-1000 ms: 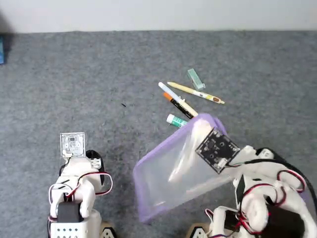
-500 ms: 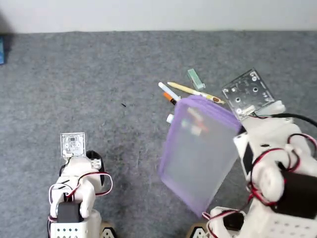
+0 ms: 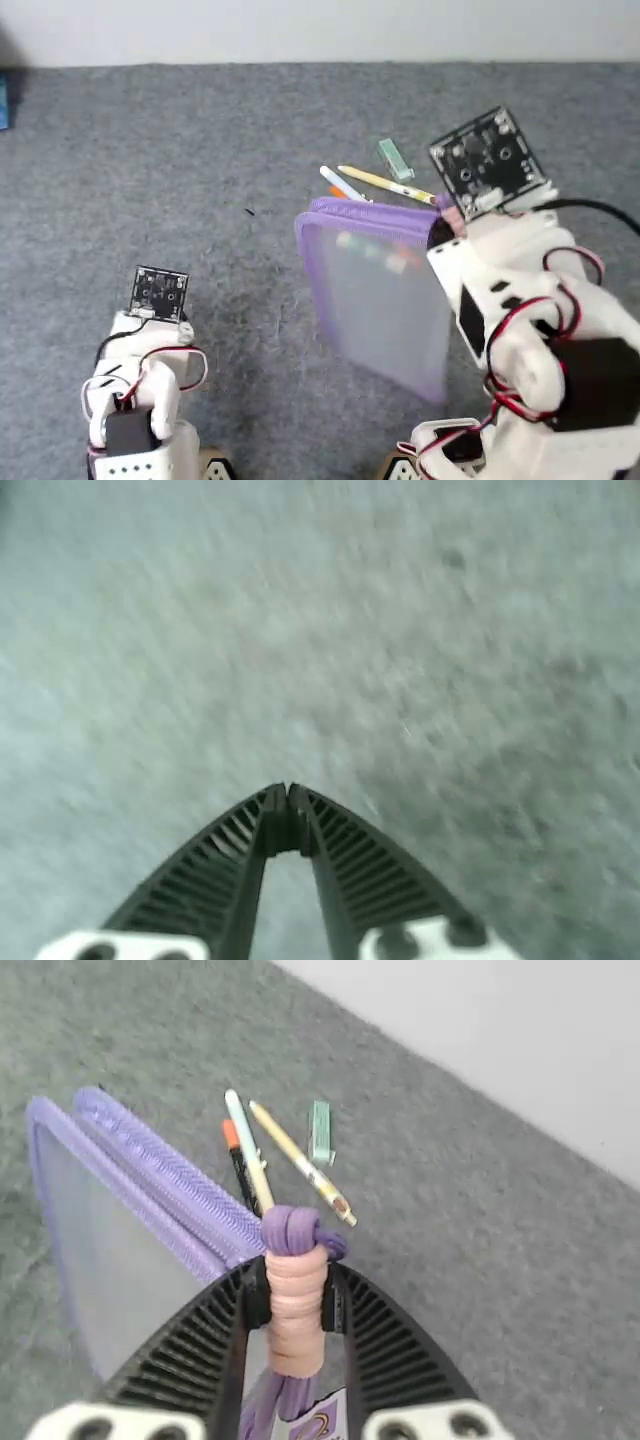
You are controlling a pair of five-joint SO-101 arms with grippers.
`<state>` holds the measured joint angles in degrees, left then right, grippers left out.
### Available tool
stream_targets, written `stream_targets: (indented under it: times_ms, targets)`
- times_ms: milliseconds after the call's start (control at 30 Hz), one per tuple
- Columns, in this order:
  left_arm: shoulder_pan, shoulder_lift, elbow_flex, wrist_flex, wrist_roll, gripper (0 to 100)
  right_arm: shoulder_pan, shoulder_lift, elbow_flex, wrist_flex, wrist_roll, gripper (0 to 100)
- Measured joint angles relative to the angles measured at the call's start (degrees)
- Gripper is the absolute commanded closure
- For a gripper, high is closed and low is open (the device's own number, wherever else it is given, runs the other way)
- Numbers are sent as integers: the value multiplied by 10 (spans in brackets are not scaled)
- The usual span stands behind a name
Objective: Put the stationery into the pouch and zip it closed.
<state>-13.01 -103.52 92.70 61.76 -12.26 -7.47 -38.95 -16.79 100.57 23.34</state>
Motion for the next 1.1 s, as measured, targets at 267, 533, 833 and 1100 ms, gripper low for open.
stream_targets:
  times_ms: [267,533,833,1100]
  targets:
    - [-18,0,-110,-19,55,985,2,133,-171,0,-13,989]
    - [40,0,-203,-19,106,985,-19,192,-214,0,-17,990]
    - [167,0,-207,-19,142,985,-133,235,-215,0,-17,990]
    - [218,0,-207,-50,142,986,-218,247,-215,0,-17,990]
